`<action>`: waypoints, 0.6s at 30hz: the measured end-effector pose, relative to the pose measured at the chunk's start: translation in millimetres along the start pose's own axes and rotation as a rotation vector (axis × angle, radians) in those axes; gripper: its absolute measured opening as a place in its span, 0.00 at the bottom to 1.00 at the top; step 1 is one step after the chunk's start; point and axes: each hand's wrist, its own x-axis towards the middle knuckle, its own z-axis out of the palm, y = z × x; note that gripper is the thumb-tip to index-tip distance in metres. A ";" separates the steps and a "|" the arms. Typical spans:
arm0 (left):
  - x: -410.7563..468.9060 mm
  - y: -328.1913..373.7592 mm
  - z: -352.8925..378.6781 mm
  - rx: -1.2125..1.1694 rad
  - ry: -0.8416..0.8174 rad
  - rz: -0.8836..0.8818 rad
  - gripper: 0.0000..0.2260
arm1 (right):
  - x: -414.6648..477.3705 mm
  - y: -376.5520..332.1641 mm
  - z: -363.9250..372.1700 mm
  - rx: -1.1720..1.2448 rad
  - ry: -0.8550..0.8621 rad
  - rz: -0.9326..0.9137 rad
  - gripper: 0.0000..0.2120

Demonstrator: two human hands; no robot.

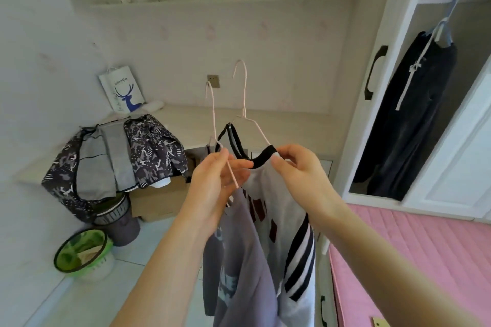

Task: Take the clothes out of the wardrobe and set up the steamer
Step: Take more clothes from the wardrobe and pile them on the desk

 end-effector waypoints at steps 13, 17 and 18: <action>93.6 14.3 -10.1 0.037 0.096 0.022 0.14 | 101.8 5.4 6.0 -0.001 -0.300 -0.118 0.07; 115.0 14.6 -15.5 0.112 0.158 0.073 0.13 | 124.2 9.6 22.9 -0.034 -0.377 -0.157 0.07; 120.6 14.6 -17.9 0.138 0.182 0.084 0.13 | 128.8 11.0 28.2 -0.036 -0.398 -0.168 0.07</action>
